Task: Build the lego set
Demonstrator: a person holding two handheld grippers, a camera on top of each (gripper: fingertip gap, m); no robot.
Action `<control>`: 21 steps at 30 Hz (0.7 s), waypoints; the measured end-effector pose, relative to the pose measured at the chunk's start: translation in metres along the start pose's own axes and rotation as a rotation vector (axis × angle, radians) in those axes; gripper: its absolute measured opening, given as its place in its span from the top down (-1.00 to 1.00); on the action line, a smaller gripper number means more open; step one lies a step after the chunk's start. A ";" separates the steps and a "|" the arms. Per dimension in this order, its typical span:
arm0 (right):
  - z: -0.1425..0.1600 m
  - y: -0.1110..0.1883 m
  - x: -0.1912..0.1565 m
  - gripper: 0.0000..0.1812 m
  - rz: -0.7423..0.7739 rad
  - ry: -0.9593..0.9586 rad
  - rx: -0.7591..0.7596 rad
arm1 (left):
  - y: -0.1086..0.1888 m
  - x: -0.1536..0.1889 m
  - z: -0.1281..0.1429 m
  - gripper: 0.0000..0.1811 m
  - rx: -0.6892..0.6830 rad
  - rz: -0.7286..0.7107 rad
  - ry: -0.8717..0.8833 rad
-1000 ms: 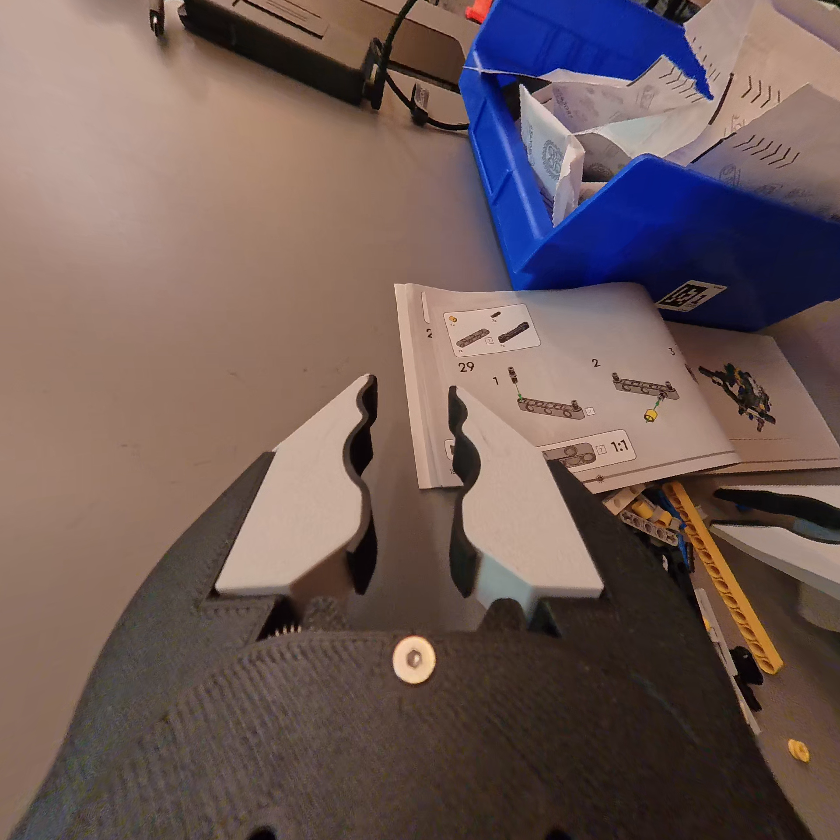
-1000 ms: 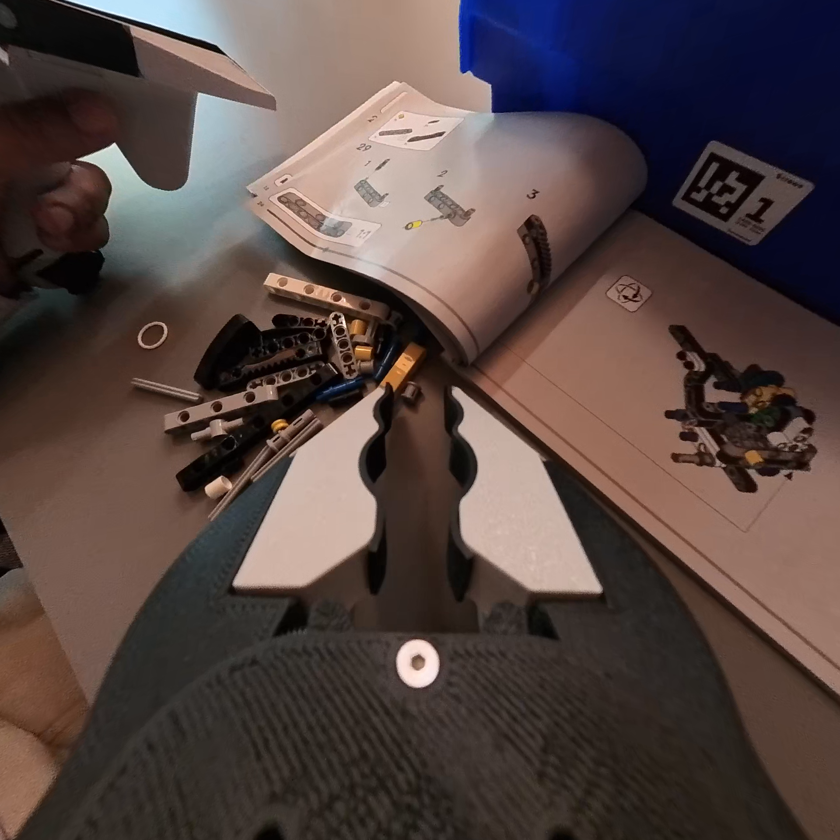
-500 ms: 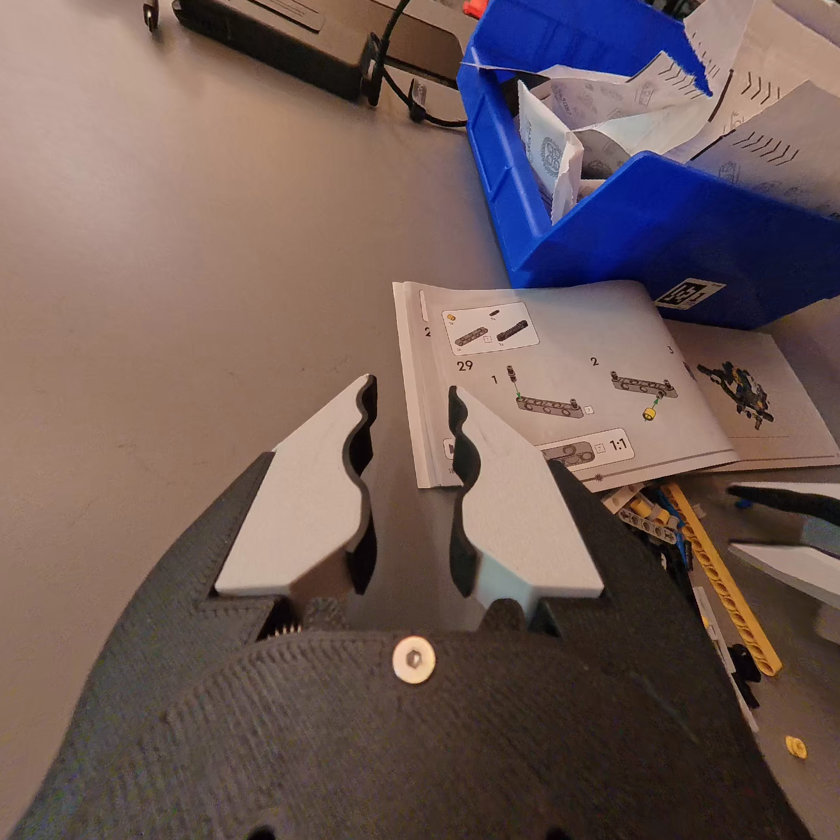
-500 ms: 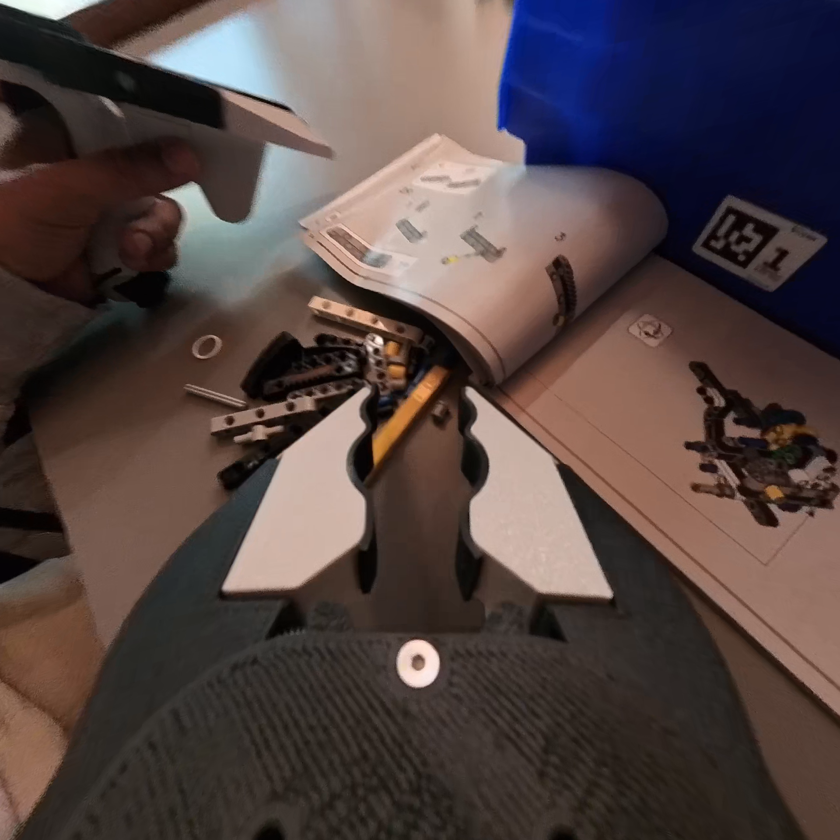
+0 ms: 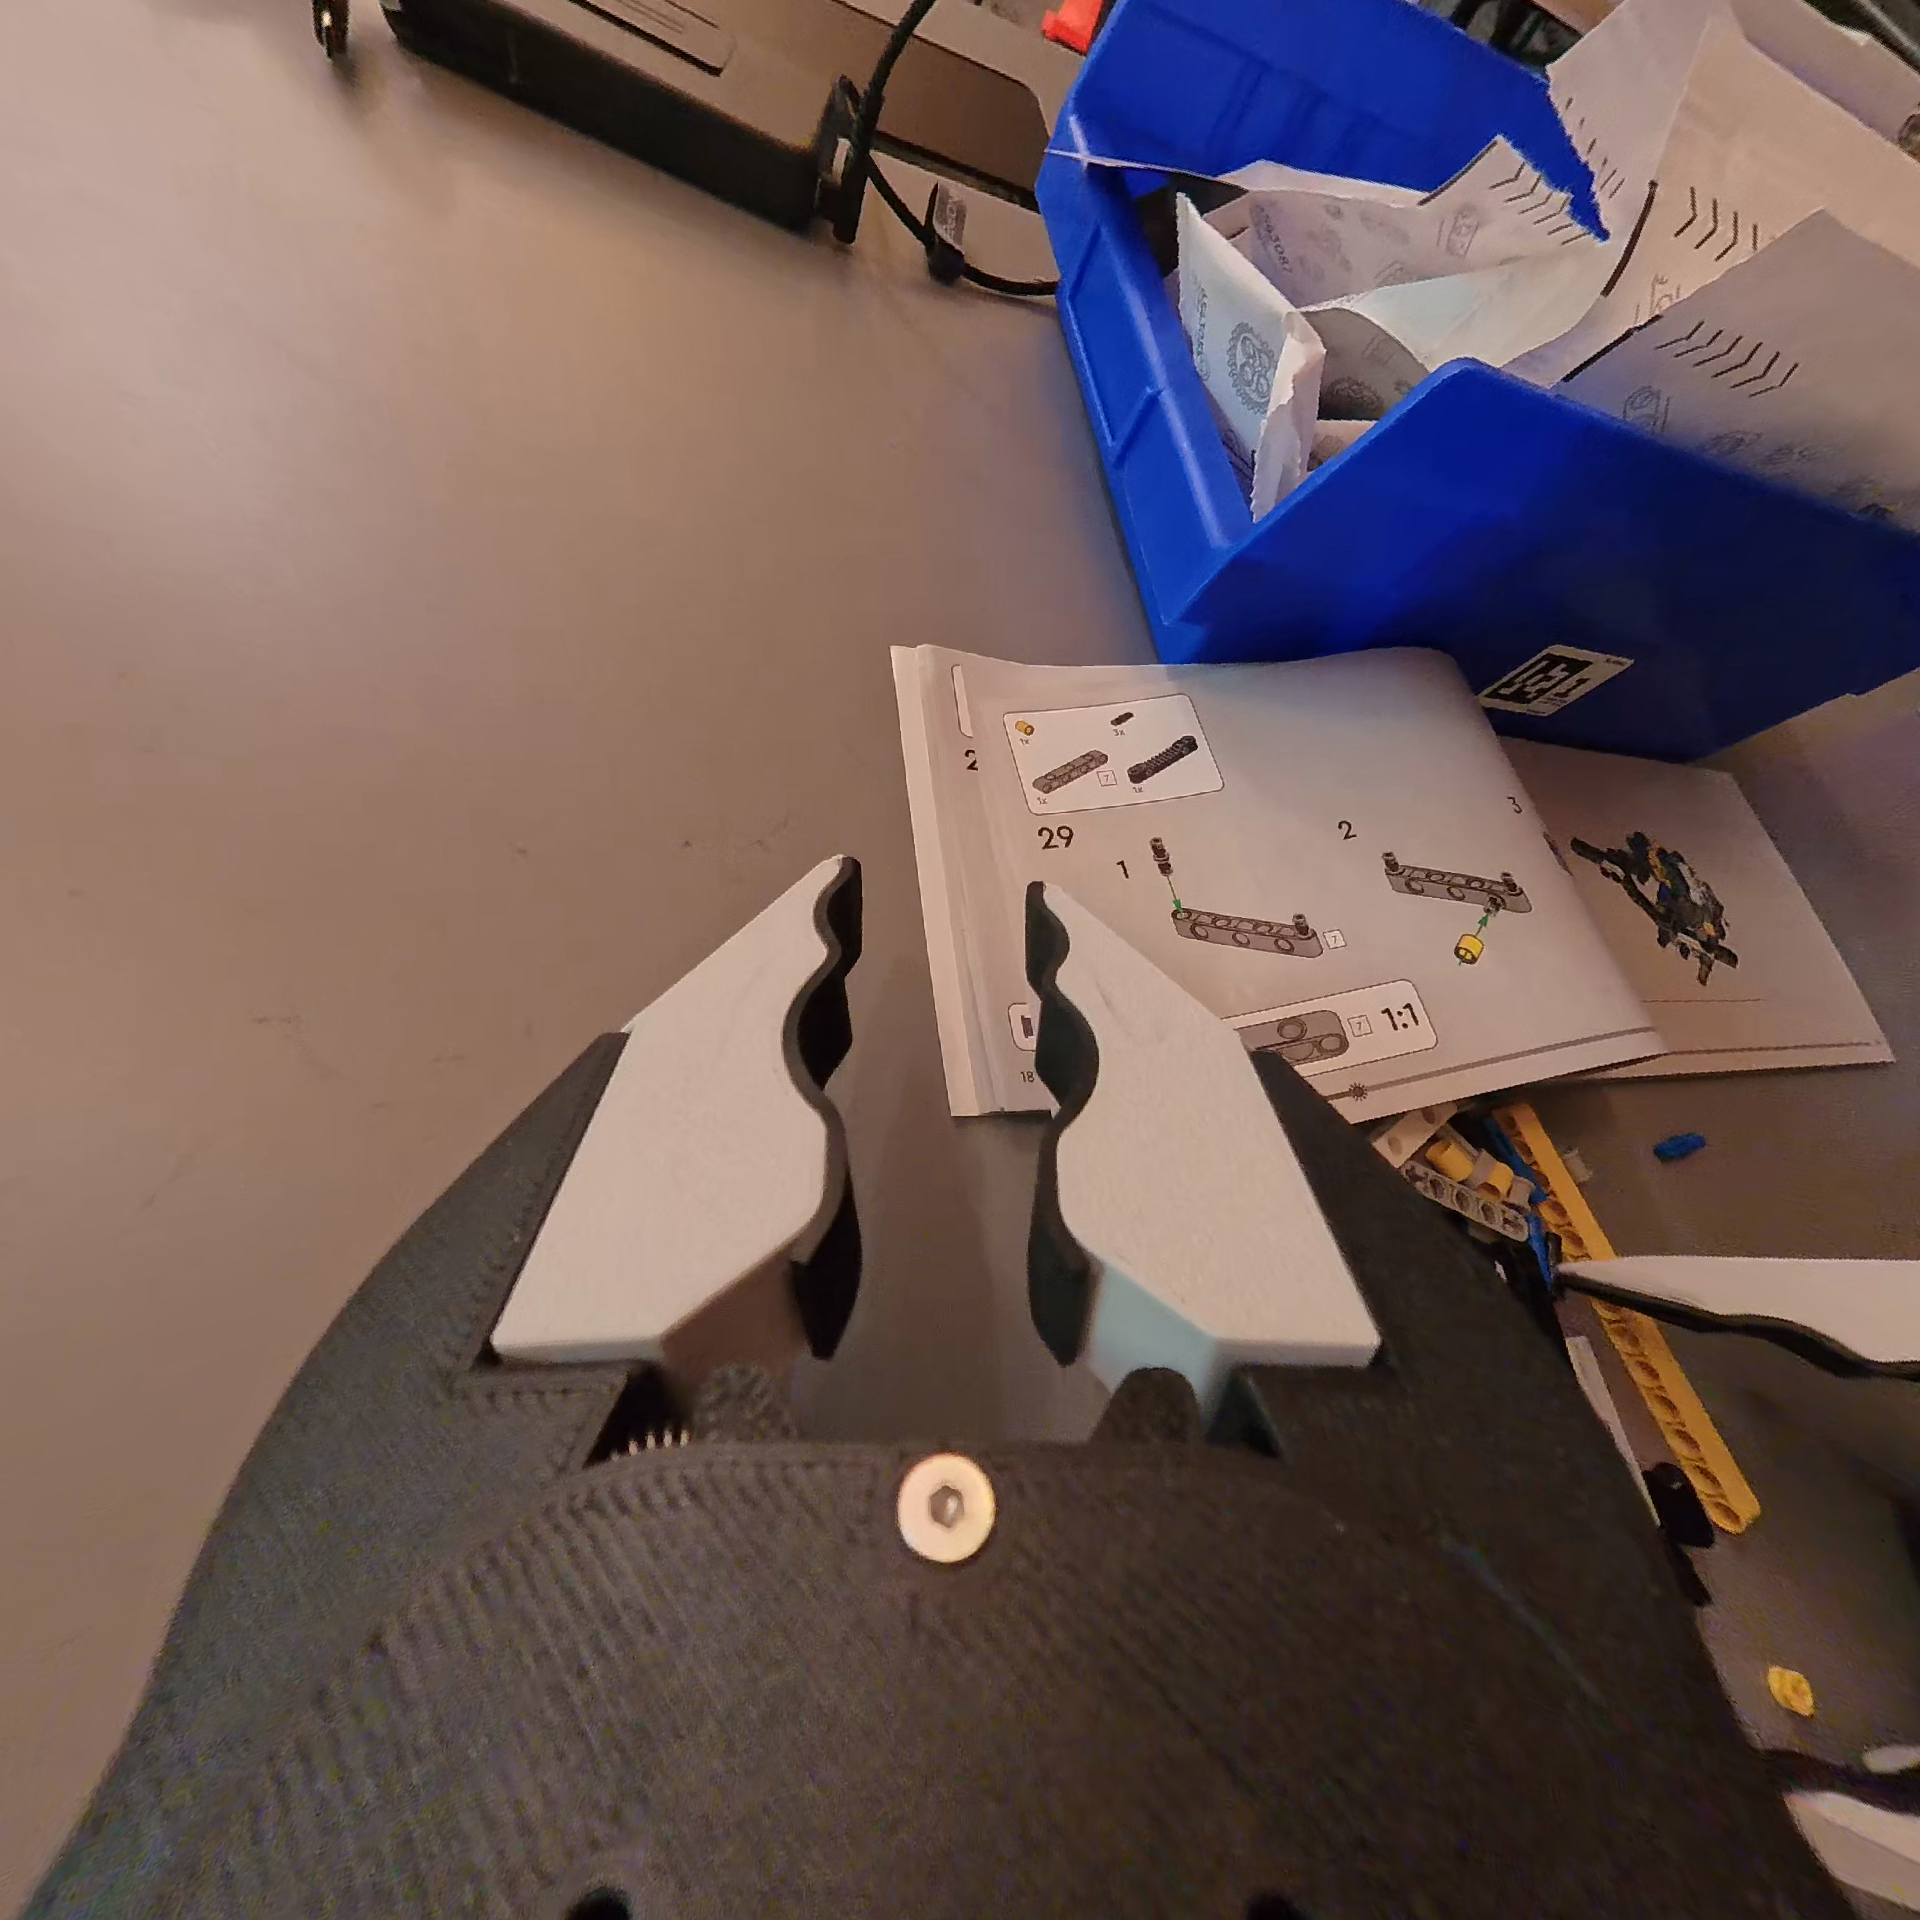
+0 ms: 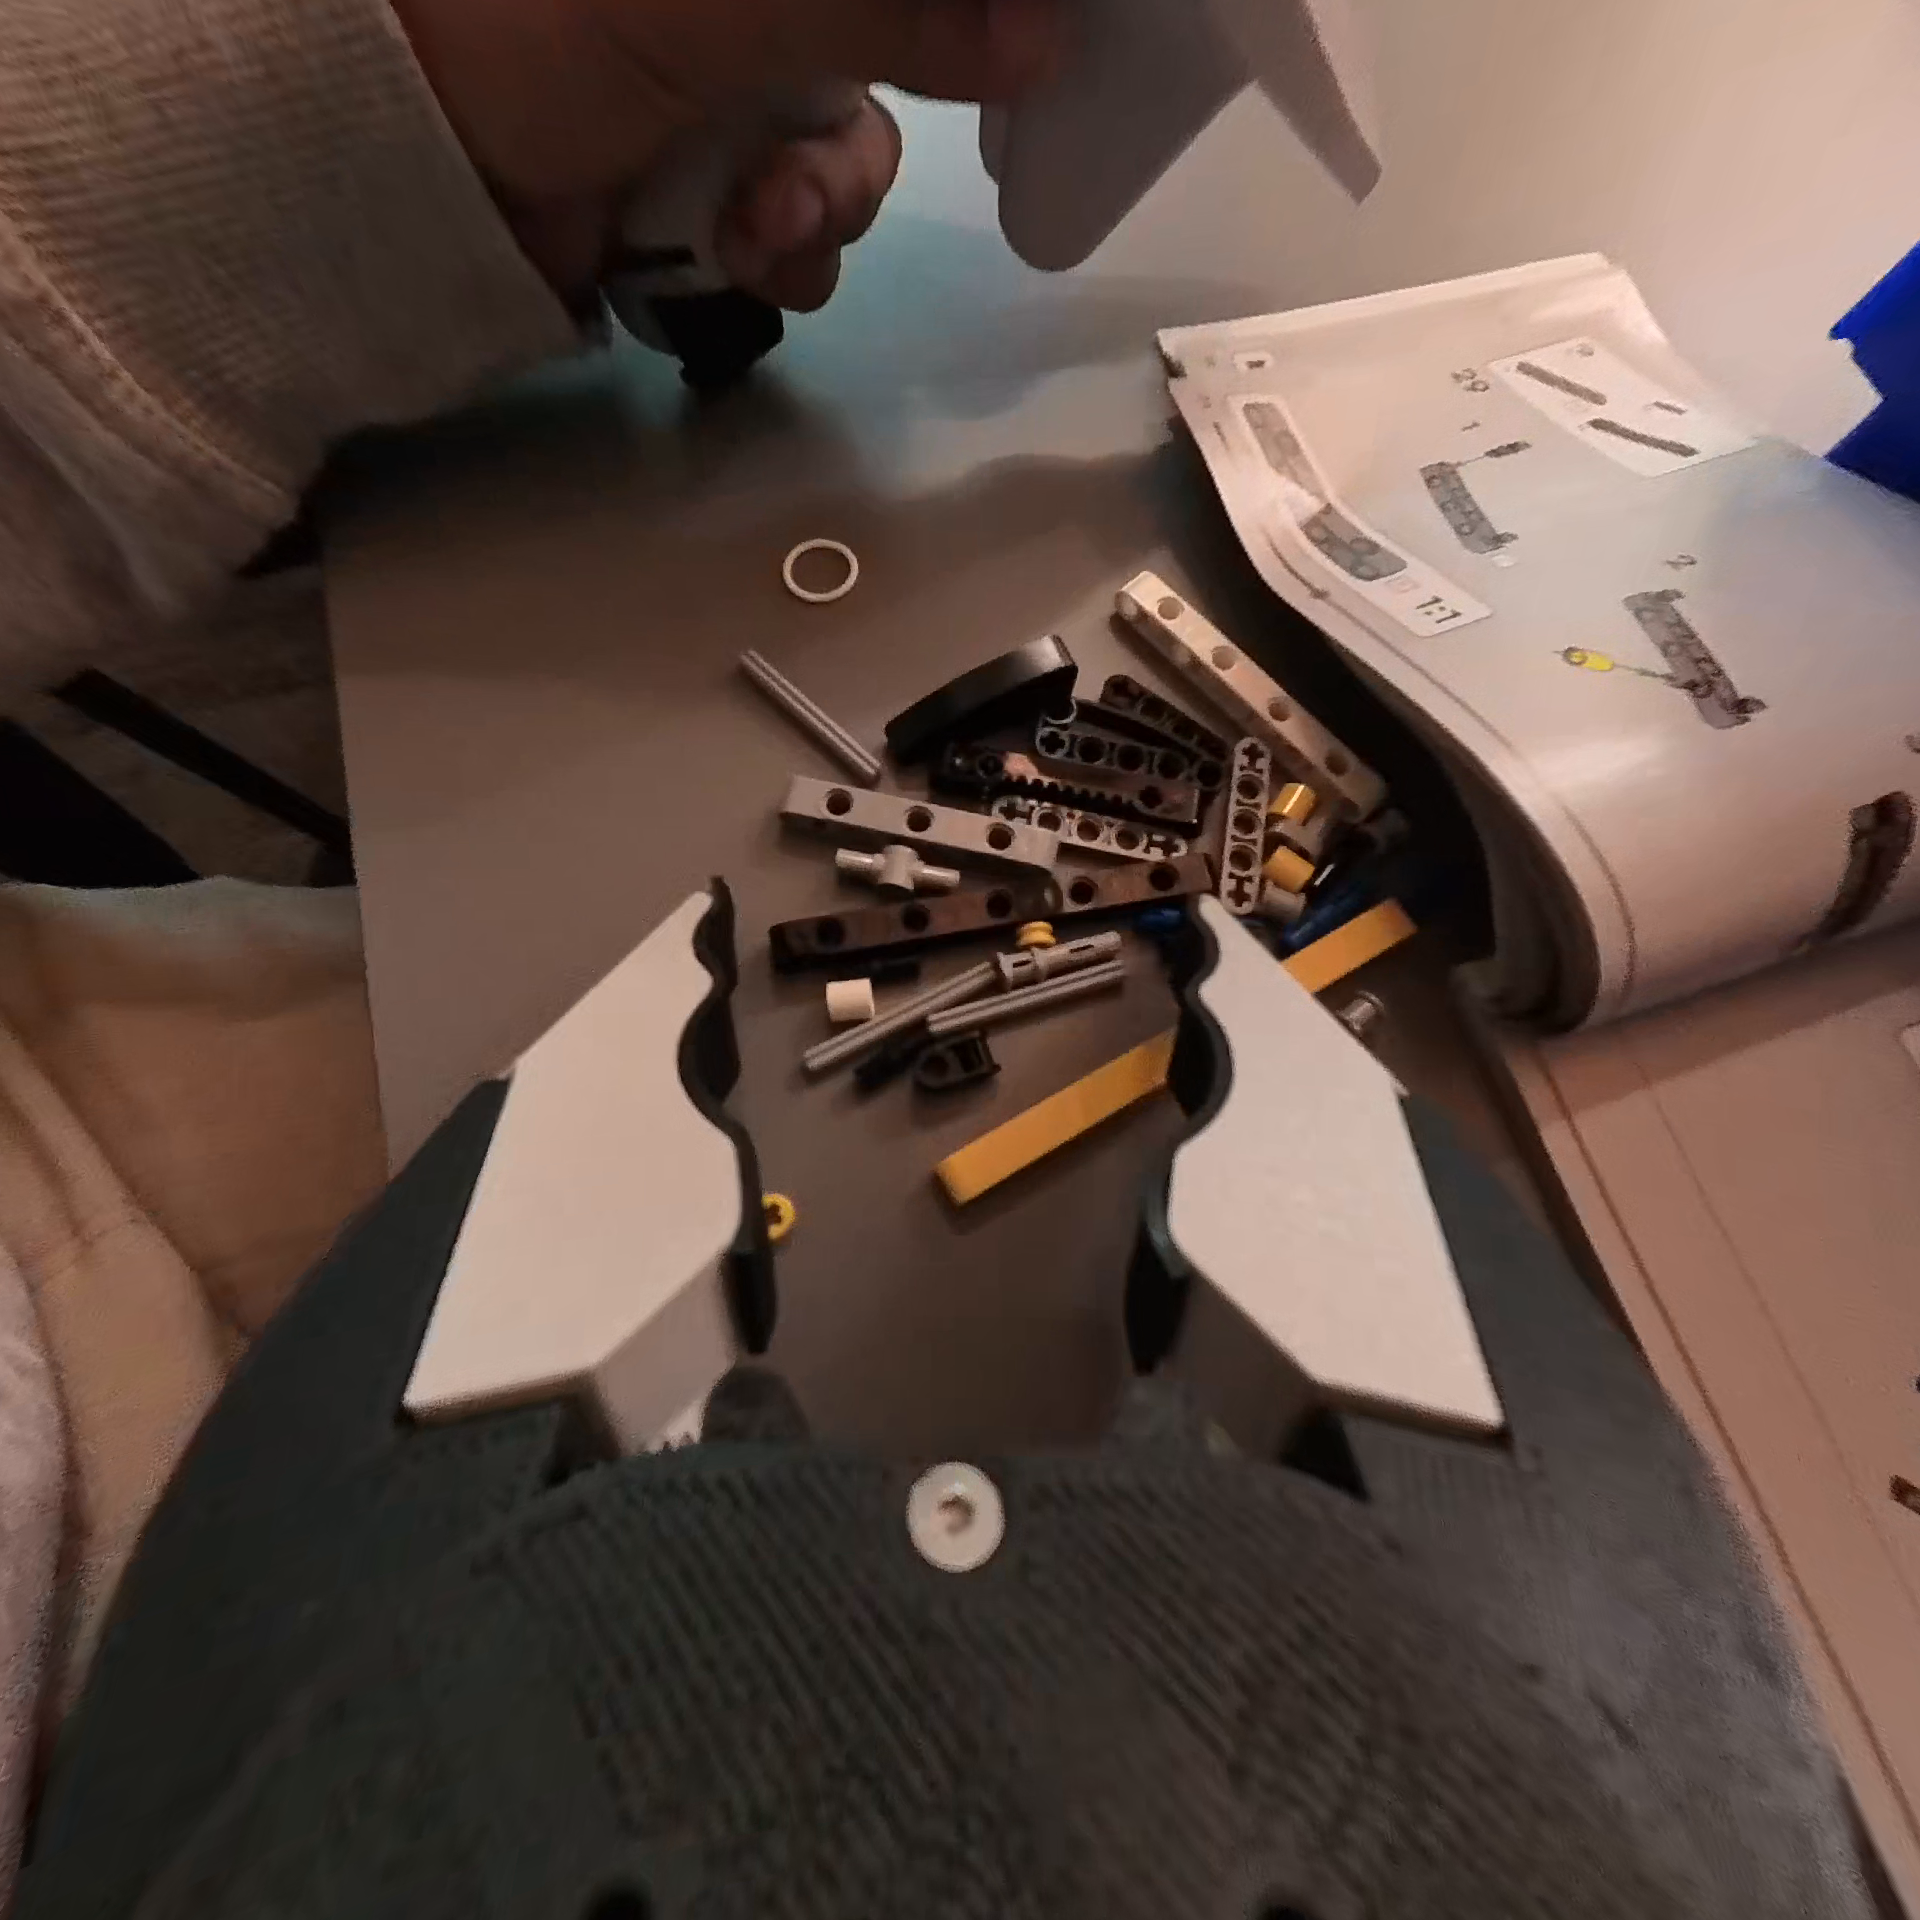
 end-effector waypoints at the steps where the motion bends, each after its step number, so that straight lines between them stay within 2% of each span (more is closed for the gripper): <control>1: 0.002 0.000 0.000 0.07 0.008 0.014 -0.015 | 0.000 0.000 0.000 0.66 0.000 0.001 0.002; 7: 0.001 0.000 -0.001 0.19 0.010 0.027 -0.029 | 0.000 0.000 0.000 0.67 0.000 0.006 0.010; 21: 0.001 0.000 -0.004 0.25 0.006 0.028 -0.026 | 0.000 0.001 0.002 0.66 -0.010 0.015 0.020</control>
Point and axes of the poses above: each gripper's, where its closed fingertips meet, y back along the fingers, z out of its underside, x = y × z across the jaws, the point moved 3 cm from there along y, back along the fingers, and after that the axes turned 14 degrees about x, right-handed, at the moved point
